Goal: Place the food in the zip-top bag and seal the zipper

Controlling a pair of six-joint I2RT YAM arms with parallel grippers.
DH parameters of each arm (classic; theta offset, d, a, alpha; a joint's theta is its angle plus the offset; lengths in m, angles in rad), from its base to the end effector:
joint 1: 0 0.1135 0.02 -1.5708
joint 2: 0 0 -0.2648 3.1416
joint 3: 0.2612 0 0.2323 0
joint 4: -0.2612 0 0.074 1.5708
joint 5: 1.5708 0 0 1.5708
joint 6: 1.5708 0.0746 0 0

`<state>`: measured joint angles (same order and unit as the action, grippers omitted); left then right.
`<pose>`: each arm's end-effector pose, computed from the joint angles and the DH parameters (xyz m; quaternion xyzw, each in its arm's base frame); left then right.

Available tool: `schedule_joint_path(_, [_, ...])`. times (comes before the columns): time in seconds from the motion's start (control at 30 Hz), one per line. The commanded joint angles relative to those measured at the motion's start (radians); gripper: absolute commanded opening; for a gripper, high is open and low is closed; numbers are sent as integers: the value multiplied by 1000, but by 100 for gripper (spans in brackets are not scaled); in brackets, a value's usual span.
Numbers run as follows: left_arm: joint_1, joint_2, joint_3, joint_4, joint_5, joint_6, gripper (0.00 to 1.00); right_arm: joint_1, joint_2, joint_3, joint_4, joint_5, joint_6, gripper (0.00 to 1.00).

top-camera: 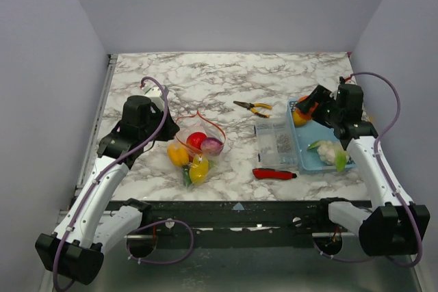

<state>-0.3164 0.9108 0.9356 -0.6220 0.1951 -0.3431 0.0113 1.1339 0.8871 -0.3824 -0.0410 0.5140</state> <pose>0.1877 -0.0767 0.3055 0.0338 0.8802 -0.2322 0.4126 0.2603 0.0060 0.2694 0.2126 0.8653 0.1354 0.4332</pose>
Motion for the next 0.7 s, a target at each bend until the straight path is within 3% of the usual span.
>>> schedule_joint_path(0.0, [-6, 4, 2, 9, 20, 7, 0, 8, -72, 11, 66, -365, -20, 44])
schedule_joint_path(0.17, [-6, -4, -3, 11, 10, 9, 0, 165, -68, 19, 138, -527, 45, 45])
schedule_joint_path(0.4, [-6, -3, 0, 13, 10, 10, 0, 592, 6, 83, 242, -380, 98, 46])
schedule_joint_path(0.67, [-6, -42, -11, 30, 27, 14, 0, 888, 269, 270, 262, -159, 93, 52])
